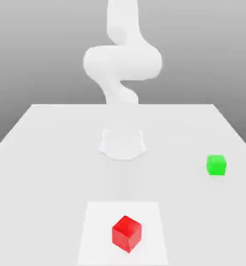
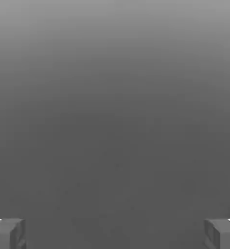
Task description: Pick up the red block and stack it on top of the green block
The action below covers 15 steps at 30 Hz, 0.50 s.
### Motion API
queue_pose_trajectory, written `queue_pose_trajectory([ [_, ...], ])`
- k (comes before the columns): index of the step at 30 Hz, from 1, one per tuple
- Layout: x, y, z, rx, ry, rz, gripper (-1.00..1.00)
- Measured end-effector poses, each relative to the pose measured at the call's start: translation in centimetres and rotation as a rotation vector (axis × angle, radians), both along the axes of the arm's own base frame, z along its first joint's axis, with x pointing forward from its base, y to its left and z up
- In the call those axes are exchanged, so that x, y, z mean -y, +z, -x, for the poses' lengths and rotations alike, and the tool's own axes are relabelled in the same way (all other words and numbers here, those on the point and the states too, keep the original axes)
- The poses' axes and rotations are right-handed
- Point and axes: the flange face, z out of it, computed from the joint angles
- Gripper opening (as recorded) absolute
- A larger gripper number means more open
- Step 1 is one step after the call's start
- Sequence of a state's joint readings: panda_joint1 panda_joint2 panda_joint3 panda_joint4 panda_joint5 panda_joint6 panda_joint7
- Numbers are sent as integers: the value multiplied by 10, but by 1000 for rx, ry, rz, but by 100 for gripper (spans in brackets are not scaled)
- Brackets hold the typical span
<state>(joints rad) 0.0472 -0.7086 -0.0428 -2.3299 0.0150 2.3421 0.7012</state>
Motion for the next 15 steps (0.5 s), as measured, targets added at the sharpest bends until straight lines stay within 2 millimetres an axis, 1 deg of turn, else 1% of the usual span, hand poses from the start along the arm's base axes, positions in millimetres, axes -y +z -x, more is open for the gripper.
queue_pose_trajectory([
  [3,0,-59,-37,-94,109,34,0],
  [5,-2,-100,-56,-154,180,57,0],
  [7,-5,-141,-71,-211,249,82,0],
  [11,-12,-224,-89,-323,385,135,0],
  [15,-18,-307,-92,-433,520,196,0],
])
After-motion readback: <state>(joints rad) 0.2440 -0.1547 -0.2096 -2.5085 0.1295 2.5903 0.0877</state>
